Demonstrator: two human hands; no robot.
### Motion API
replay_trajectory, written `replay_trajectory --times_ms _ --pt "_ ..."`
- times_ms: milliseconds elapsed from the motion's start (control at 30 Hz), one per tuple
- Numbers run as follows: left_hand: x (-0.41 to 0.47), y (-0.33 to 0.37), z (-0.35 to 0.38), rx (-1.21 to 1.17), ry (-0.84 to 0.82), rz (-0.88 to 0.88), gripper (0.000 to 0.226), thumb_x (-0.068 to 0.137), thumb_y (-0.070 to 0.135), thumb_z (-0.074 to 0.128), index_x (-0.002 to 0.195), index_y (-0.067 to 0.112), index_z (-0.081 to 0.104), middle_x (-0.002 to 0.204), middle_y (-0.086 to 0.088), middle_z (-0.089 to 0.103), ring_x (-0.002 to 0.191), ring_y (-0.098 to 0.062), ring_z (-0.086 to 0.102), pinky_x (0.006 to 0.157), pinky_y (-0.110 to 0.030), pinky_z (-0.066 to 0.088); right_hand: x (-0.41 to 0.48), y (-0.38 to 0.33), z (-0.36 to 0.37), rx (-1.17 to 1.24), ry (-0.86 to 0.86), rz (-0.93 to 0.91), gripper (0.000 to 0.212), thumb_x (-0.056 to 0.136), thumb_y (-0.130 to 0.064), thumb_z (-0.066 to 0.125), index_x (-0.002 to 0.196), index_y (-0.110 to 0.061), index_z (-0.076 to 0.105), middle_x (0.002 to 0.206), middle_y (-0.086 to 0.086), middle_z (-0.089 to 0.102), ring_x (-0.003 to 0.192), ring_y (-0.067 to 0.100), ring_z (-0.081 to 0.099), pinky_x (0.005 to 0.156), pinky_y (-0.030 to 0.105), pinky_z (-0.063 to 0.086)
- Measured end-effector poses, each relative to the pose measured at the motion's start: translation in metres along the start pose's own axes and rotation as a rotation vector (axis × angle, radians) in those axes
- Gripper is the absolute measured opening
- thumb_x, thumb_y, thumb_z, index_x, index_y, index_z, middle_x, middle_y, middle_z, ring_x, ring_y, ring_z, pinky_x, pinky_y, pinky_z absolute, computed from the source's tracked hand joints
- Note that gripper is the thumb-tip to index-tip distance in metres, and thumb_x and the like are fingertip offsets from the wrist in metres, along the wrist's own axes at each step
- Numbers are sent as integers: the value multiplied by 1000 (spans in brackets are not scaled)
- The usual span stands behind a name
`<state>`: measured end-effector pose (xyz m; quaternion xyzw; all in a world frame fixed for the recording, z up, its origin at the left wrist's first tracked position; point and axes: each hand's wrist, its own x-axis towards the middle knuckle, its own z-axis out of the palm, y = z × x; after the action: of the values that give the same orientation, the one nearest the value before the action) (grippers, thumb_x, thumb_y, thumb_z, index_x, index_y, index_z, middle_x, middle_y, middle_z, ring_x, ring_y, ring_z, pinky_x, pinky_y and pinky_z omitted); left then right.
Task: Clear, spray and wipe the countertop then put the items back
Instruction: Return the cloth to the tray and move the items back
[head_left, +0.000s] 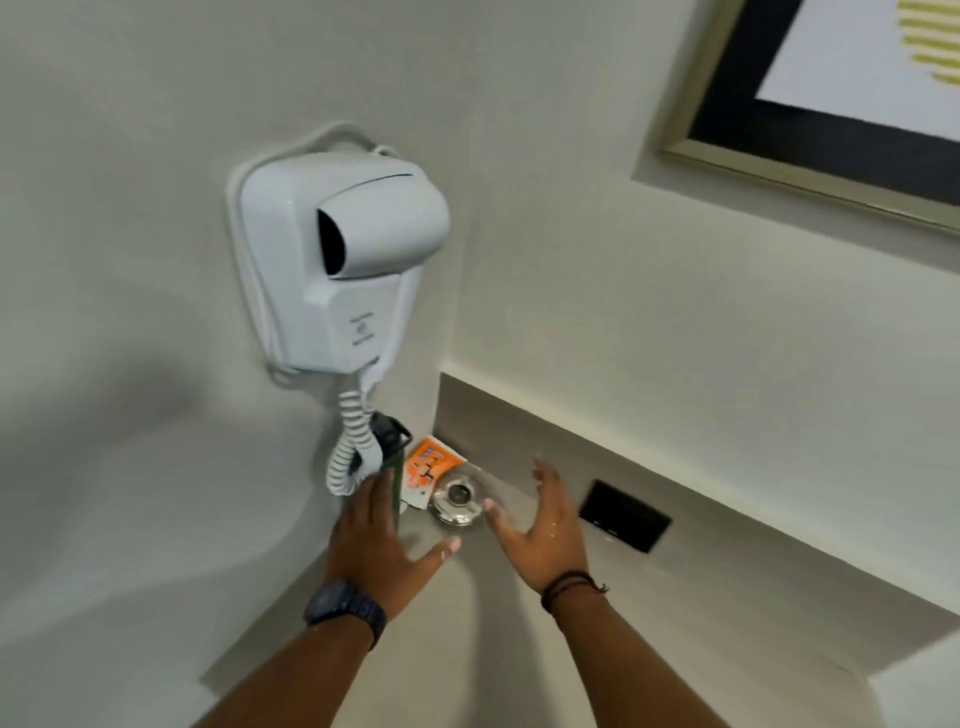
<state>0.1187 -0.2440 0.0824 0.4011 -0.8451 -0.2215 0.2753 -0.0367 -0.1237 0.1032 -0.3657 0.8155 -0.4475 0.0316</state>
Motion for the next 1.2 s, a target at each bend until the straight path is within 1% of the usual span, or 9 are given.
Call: replay_trajectory --times_ms 133,233,400,500,600,800,1000,1100,1200 --pt "9 -46 8 -58 72 -160 111 47 43 95 136 4 41 132 -22 51 117 -42 50 94 -54 46 23 -17 72 88 -185 30 80 68 -45 80 135 -26 39 133 -2 50 120 18 51 99 34 45" --pt "17 -66 17 -166 89 -300 108 51 29 96 138 1 39 136 -24 46 124 -43 45 98 -53 44 33 -21 115 153 -347 19 91 69 -35 84 143 -18 35 141 -1 46 127 16 45 106 36 41" --pt "32 -77 31 -290 15 -234 100 56 14 92 141 15 39 138 -11 47 127 -30 45 103 -44 42 45 -20 153 261 -388 86 91 56 -44 85 134 -30 40 129 -9 57 117 10 54 97 31 47" --pt "38 -79 35 -299 -18 -247 104 55 17 92 143 17 37 138 -9 47 126 -28 46 102 -48 45 52 -18 166 268 -361 116 62 54 -44 83 105 -45 48 102 -17 65 94 1 62 78 23 52" --pt "38 -82 37 -274 -51 -233 106 53 22 94 143 17 36 139 -7 46 127 -26 45 103 -46 44 54 -18 170 275 -338 114 51 54 -39 82 92 -47 50 91 -19 67 84 -2 62 71 20 53" --pt "38 -85 38 -149 -177 -154 120 51 47 92 149 23 27 150 -4 36 135 -24 34 108 -44 39 45 -7 137 350 -214 99 60 54 -35 86 106 -34 56 103 -11 68 94 5 64 82 34 57" --pt "24 -36 86 156 -388 128 128 56 82 67 154 27 6 162 -5 10 146 -24 15 116 -39 26 37 43 32 323 37 115 66 53 -41 86 109 -37 53 105 -15 66 94 -7 61 71 9 51" --pt "-2 9 134 263 -550 268 124 53 92 47 152 37 -6 162 1 -8 148 -24 1 118 -45 18 19 90 -37 294 187 152 62 54 -40 87 108 -34 56 105 -11 67 94 -4 62 73 12 52" --pt "-35 58 181 314 -664 385 122 53 92 43 148 41 -15 161 4 -19 147 -25 -14 118 -54 4 -11 138 -103 216 292 200 64 53 -43 86 108 -37 54 104 -10 67 93 -2 63 71 16 55"
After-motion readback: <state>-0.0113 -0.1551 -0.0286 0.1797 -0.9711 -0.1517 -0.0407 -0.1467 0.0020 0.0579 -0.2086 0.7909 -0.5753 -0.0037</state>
